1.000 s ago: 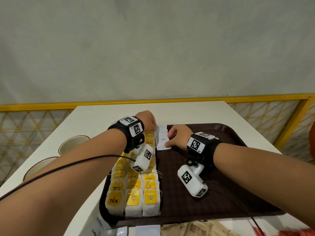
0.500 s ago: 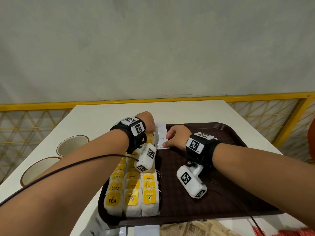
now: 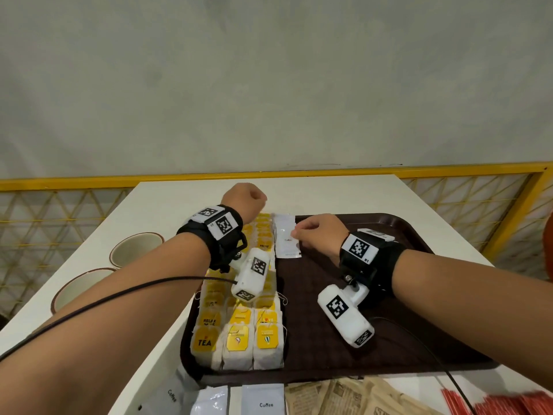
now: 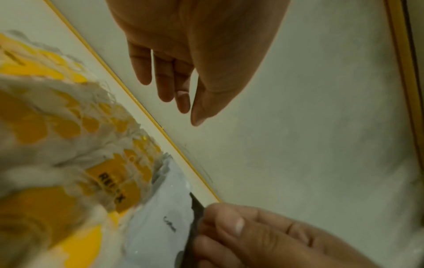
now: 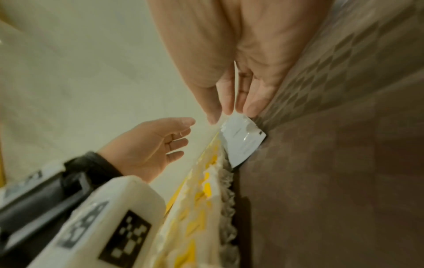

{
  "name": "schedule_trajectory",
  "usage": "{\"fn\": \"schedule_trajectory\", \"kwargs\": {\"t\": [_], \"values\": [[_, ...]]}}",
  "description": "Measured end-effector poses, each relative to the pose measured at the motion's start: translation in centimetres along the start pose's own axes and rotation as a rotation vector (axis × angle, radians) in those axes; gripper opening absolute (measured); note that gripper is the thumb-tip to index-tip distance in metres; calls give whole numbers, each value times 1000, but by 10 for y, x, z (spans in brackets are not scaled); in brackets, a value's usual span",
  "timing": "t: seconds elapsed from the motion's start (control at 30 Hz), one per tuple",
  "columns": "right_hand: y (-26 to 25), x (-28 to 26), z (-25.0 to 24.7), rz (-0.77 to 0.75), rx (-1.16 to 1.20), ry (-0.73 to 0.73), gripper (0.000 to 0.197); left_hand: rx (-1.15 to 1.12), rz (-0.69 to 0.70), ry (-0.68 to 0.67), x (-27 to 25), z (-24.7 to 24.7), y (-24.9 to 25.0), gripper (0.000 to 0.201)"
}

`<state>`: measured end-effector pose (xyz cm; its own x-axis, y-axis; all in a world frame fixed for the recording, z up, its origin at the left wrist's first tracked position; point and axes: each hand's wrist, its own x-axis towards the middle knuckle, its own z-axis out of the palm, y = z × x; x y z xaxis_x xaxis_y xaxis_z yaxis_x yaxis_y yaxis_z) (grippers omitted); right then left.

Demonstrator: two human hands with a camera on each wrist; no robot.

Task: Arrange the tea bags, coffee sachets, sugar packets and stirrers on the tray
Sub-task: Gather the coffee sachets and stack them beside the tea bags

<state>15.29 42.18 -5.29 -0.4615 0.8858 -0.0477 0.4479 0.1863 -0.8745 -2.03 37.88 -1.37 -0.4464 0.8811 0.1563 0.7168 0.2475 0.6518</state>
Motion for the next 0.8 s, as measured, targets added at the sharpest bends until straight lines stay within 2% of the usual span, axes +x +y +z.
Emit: {"fn": "schedule_trajectory", "kwargs": {"t": [0.13,0.2,0.27,0.37,0.53,0.73,0.8], "values": [[-4,-5,13,70,1,-58,49,-228,-80,-16,-27,-10,0,32],[-7,-7,19,93,14,-106,50,-253,-131,-78,-41,-12,0,44],[-11,-6,24,86,-19,-123,40,-258,-178,-120,-52,-14,-1,54],[-15,-4,30,104,-101,-121,60,-260,-236,-133,-61,-17,-6,60],[-16,2,27,120,-170,-62,44,-231,-321,-171,-65,-20,-16,66],[-23,14,24,154,-217,-54,51,-207,-384,-217,-65,-19,-18,65],[-26,14,23,162,-239,-58,50,-215,-393,-236,-64,-19,-18,55]]}}
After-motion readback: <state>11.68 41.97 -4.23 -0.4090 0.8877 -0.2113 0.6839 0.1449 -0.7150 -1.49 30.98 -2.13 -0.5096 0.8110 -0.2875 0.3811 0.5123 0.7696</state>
